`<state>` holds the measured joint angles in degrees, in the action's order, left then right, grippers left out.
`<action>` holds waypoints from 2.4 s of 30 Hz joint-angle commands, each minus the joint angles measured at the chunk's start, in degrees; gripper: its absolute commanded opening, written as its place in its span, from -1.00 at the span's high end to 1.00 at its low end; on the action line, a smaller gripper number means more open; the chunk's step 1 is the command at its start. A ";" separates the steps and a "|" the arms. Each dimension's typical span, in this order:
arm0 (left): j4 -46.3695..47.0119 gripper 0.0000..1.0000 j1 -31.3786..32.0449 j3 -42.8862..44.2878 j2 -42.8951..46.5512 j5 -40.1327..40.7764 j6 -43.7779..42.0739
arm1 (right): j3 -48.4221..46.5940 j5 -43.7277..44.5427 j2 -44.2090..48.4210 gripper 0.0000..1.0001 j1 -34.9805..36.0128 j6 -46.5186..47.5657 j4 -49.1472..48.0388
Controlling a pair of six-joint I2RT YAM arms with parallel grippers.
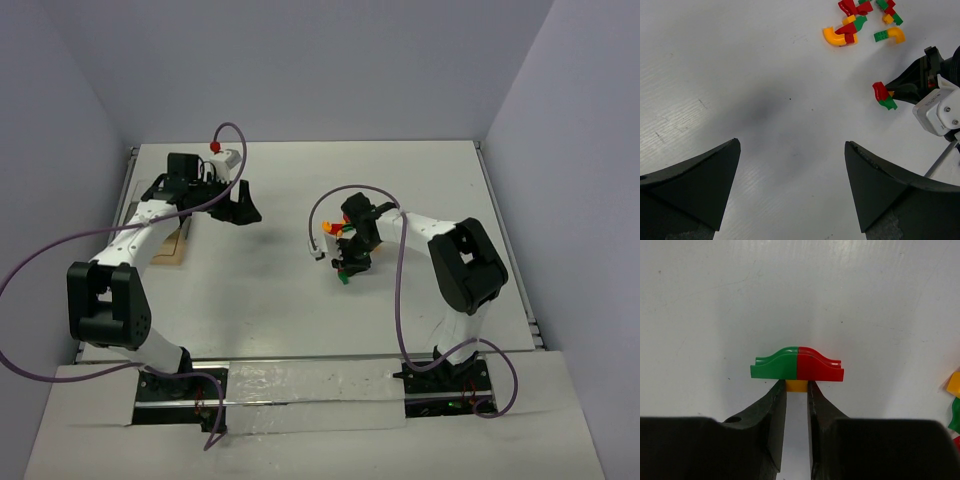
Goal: Sort the legos into containers by color
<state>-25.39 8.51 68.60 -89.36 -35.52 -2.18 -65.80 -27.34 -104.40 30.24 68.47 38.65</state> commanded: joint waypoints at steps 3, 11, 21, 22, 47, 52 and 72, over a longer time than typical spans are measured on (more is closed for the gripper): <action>2.72 -0.88 -0.34 -1.27 0.68 -3.08 1.61 | -0.22 -0.46 1.23 0.90 0.61 -2.58 -3.58; 8.36 -0.76 -0.25 -7.77 2.61 -9.65 14.38 | -0.53 -4.13 9.67 1.00 1.25 -14.99 -9.87; 18.90 -0.60 3.05 -10.53 -2.53 -21.66 29.76 | -1.68 -0.61 14.66 1.00 7.20 -23.24 -12.13; 20.15 -0.61 3.76 -10.45 -2.98 -22.14 31.01 | -2.05 -0.64 14.66 1.00 7.93 -23.74 -11.99; 29.45 -0.42 10.05 -10.76 -8.30 -27.17 36.99 | -7.95 -0.43 12.36 1.00 12.48 -26.10 -10.89; 28.98 -0.32 10.82 -10.06 -8.82 -27.50 36.54 | -8.38 -0.07 11.94 1.00 12.65 -26.11 -11.06; 27.79 0.05 11.17 -9.18 -11.07 -29.17 37.34 | -8.56 3.55 11.50 1.00 13.53 -26.92 -12.46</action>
<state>0.64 19.40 57.34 -99.83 -62.21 34.43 -71.37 -24.55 -92.51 43.07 42.13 27.91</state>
